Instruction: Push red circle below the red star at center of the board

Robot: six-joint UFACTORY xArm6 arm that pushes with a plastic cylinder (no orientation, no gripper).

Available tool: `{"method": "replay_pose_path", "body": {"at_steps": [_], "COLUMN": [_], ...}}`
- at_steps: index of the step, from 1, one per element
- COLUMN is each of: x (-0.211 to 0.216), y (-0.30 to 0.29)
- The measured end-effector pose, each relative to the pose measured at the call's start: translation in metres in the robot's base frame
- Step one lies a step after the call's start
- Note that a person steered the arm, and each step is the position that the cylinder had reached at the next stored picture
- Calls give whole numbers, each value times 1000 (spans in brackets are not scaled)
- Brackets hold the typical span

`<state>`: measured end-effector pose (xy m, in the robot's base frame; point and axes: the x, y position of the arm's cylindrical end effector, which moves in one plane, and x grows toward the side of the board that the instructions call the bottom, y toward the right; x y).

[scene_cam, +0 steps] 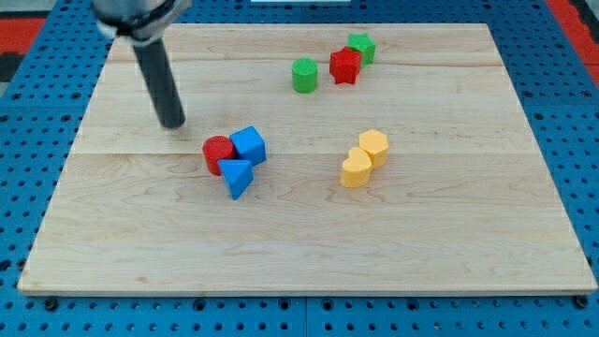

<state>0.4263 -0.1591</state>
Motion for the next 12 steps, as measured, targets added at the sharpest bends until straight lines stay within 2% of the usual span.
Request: {"method": "replay_pose_path", "body": {"at_steps": [1,2,4,5,6,8,9,10,11,12], "x": [68,77,11,25,9,-32,-34,1,9,-37], "y": [38,77,63,32,-32,43,20,35,46,70]}}
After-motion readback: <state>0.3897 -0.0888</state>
